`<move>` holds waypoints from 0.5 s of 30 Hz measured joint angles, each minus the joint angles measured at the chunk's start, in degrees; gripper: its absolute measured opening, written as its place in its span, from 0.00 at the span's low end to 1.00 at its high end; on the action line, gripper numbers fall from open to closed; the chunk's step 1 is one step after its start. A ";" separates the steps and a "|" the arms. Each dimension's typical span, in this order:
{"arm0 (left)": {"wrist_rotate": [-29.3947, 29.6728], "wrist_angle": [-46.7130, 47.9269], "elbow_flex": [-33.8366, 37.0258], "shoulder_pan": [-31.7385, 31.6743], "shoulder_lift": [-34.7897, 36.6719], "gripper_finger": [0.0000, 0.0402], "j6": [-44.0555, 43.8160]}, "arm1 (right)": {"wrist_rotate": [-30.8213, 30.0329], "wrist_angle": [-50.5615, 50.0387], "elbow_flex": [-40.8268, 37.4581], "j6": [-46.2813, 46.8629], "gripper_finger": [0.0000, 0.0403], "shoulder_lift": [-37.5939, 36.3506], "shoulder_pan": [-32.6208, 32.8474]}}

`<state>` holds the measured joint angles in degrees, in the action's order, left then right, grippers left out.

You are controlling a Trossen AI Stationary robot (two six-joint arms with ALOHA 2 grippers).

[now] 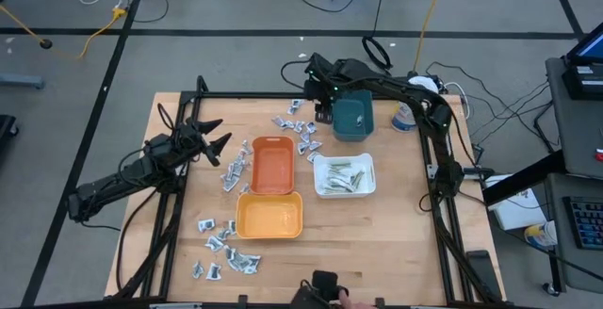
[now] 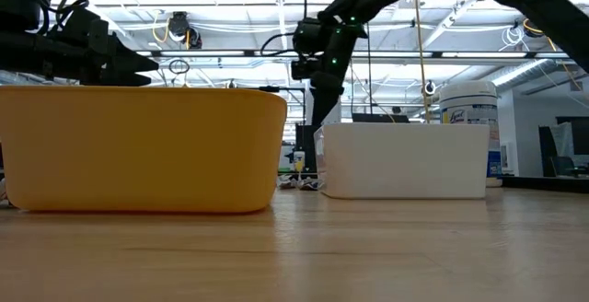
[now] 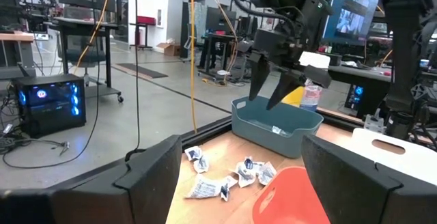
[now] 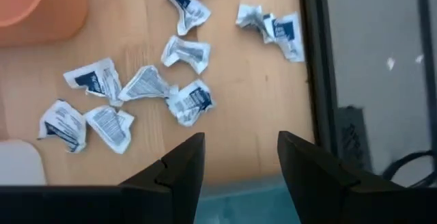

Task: Pick & Place First Aid Supplies
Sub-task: Put the blue sachet into the blue bin

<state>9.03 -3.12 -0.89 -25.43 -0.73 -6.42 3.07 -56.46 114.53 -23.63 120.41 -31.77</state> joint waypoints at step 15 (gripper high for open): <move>-0.01 -0.04 0.00 0.00 0.00 0.77 0.00 | -6.22 3.43 2.55 27.34 0.45 6.11 3.57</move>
<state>9.02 -3.16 -0.89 -25.43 -0.73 -6.42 -3.14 -53.04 117.08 3.71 126.52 -28.20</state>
